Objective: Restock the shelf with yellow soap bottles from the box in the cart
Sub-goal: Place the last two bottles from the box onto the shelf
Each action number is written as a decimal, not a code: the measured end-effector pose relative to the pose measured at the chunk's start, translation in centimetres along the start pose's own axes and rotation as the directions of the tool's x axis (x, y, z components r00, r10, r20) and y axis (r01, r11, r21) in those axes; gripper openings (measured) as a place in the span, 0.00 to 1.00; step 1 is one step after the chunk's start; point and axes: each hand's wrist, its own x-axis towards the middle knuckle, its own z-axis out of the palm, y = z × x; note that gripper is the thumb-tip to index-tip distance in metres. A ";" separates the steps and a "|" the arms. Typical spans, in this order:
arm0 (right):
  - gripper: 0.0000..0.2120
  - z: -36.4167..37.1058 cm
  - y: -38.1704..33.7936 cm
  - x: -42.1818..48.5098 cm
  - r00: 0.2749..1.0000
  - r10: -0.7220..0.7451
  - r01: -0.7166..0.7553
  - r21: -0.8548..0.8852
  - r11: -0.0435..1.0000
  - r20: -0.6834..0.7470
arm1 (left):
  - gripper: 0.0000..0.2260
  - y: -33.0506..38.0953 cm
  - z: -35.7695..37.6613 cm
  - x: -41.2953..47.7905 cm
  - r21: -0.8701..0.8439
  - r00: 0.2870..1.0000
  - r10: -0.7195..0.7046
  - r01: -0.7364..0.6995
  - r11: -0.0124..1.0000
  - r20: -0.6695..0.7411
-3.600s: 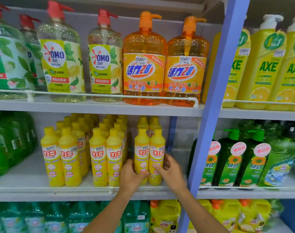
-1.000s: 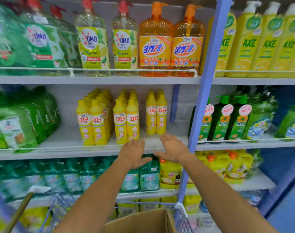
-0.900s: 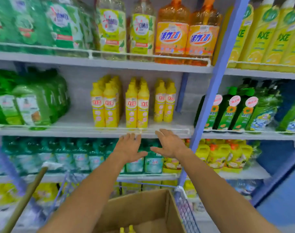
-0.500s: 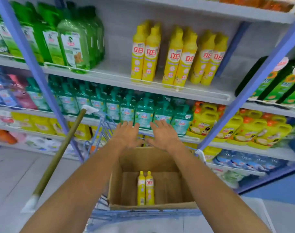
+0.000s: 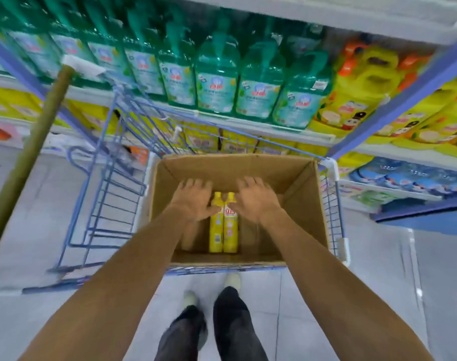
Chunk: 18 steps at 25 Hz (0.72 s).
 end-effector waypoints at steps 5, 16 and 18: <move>0.34 9.2 2.6 4.9 0.986 0.070 -0.084 0.090 0.992 0.153 | 0.35 -1.0 8.8 6.9 -0.135 0.989 -0.021 0.041 0.990 0.146; 0.37 22.7 3.5 15.7 0.969 0.103 -0.143 0.172 0.975 0.224 | 0.32 -1.1 23.4 19.7 -0.469 0.985 -0.099 0.154 0.870 0.139; 0.36 23.8 3.4 16.2 0.969 0.136 -0.187 0.251 0.950 0.207 | 0.29 -0.2 24.3 20.2 -0.559 0.982 -0.166 0.185 0.808 0.086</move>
